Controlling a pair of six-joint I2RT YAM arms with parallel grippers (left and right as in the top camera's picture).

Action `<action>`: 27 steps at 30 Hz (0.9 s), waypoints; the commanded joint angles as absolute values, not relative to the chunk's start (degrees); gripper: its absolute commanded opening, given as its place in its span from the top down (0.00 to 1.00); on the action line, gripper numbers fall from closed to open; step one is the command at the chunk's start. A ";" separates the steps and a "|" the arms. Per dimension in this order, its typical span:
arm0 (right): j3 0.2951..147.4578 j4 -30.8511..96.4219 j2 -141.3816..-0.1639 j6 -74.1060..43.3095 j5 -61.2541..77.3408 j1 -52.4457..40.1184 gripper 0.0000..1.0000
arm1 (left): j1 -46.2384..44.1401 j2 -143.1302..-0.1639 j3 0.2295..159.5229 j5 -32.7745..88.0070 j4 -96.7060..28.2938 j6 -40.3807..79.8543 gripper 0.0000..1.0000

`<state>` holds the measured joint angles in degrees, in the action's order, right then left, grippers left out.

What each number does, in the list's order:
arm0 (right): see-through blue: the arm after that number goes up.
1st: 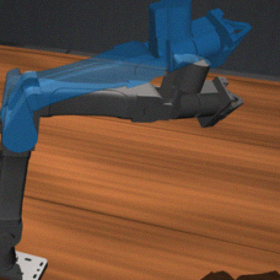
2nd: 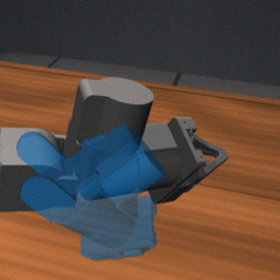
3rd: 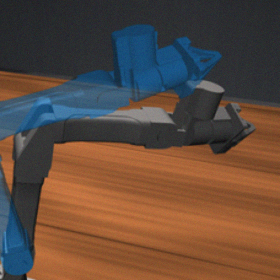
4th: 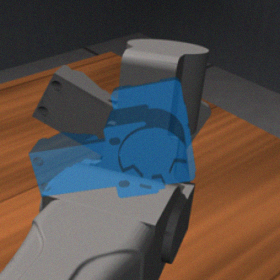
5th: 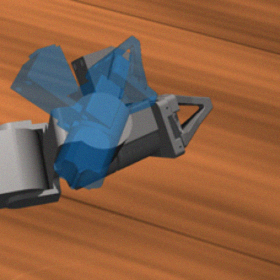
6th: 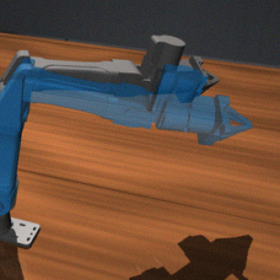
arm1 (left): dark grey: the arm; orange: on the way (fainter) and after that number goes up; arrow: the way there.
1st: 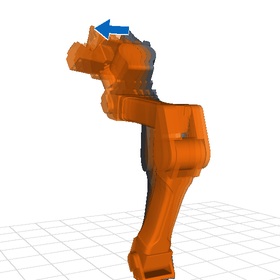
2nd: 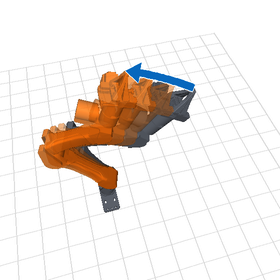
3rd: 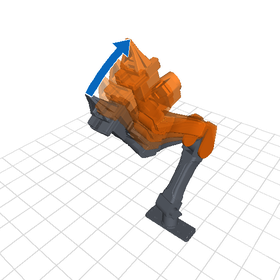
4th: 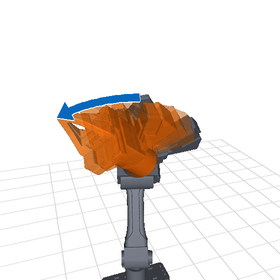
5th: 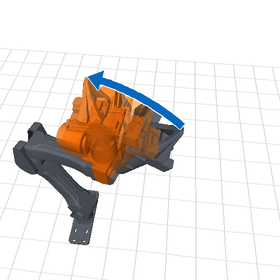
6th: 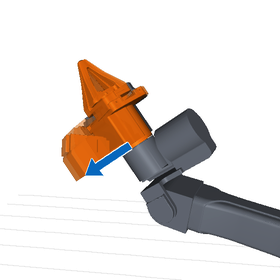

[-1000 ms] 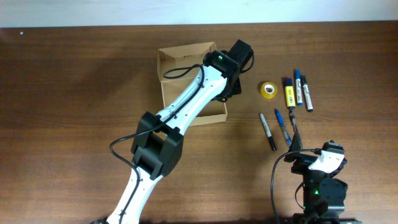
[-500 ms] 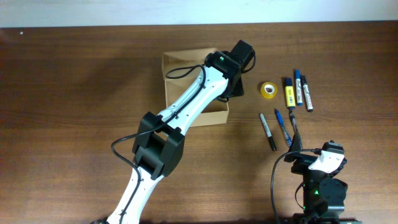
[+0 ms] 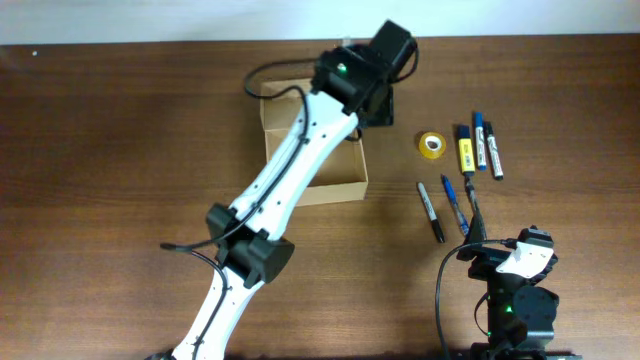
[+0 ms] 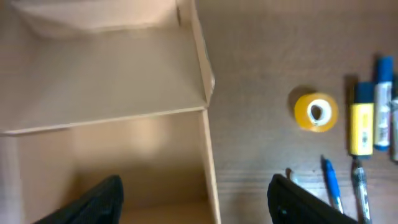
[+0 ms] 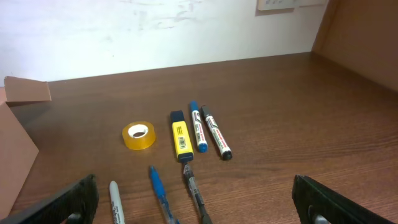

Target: Pack container

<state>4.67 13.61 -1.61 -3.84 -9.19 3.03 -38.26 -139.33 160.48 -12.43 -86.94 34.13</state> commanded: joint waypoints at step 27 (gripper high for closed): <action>13.63 17.50 -2.76 -18.11 8.88 3.40 0.01 | 9.74 -129.25 177.90 -17.78 -96.66 17.04 0.00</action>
<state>7.79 15.64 -1.89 -11.86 3.73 3.03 6.63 -129.73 178.80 -17.06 -96.44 18.33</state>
